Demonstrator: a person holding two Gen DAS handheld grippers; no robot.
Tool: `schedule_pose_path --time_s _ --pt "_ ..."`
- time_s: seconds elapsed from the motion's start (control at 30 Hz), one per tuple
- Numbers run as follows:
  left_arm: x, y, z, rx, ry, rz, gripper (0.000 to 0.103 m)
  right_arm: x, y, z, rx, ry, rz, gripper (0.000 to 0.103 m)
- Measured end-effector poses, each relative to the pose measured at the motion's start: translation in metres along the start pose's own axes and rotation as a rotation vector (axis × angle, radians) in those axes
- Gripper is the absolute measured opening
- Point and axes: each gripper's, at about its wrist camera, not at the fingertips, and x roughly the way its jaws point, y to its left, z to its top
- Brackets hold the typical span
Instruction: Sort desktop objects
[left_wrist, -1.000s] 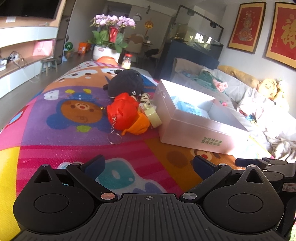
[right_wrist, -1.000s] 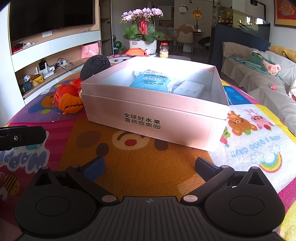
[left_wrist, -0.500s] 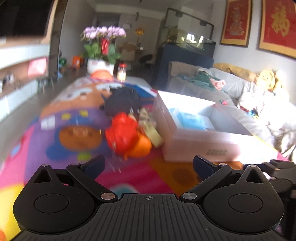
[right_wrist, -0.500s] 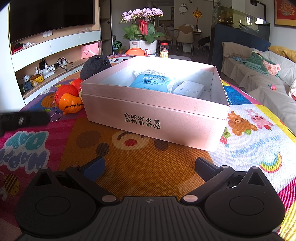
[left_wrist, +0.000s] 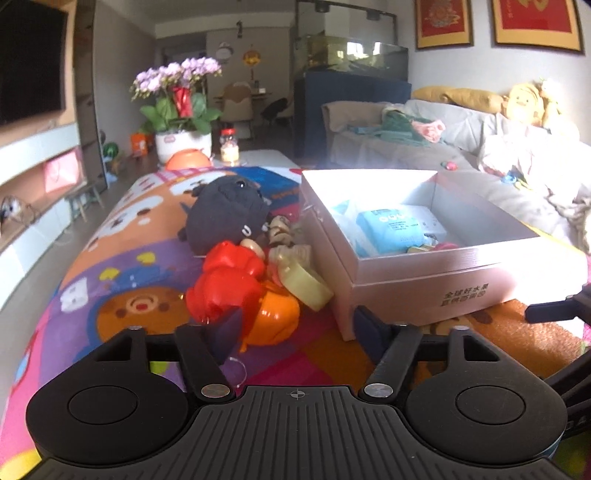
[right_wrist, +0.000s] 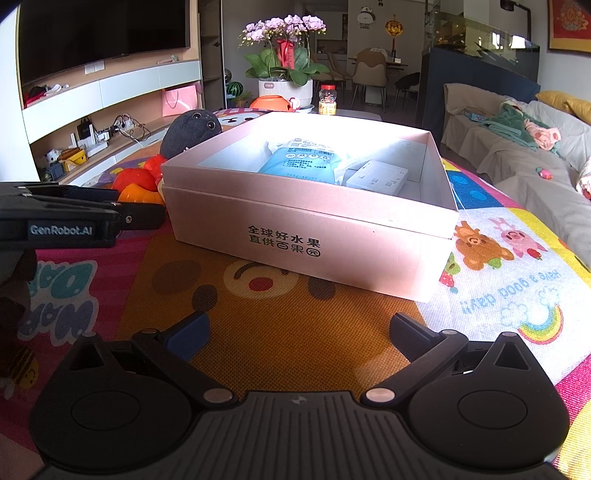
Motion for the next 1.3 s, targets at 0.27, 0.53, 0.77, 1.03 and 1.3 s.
schedule_pose_path --time_s 0.27,0.53,0.77,1.03,1.3 --pt "-0.007 0.029 0.0 -0.003 -0.035 0.164 0.04 -0.006 0.005 0.002 0.052 0.089 -0.044 0.103" --pt "-0.013 0.046 -0.005 -0.026 0.036 0.062 0.08 -0.014 0.009 -0.002 0.013 0.125 -0.016 0.103" --pt "0.015 0.044 -0.001 -0.058 0.119 0.056 0.066 -0.037 0.016 -0.018 -0.019 0.081 0.032 0.103" --pt "-0.013 0.014 -0.006 0.013 0.098 -0.07 0.054 -0.079 0.001 -0.007 -0.03 -0.107 -0.022 0.103" --pt "-0.039 -0.035 -0.008 0.087 0.049 -0.302 0.072 -0.092 -0.01 0.007 0.007 -0.207 -0.07 0.103"
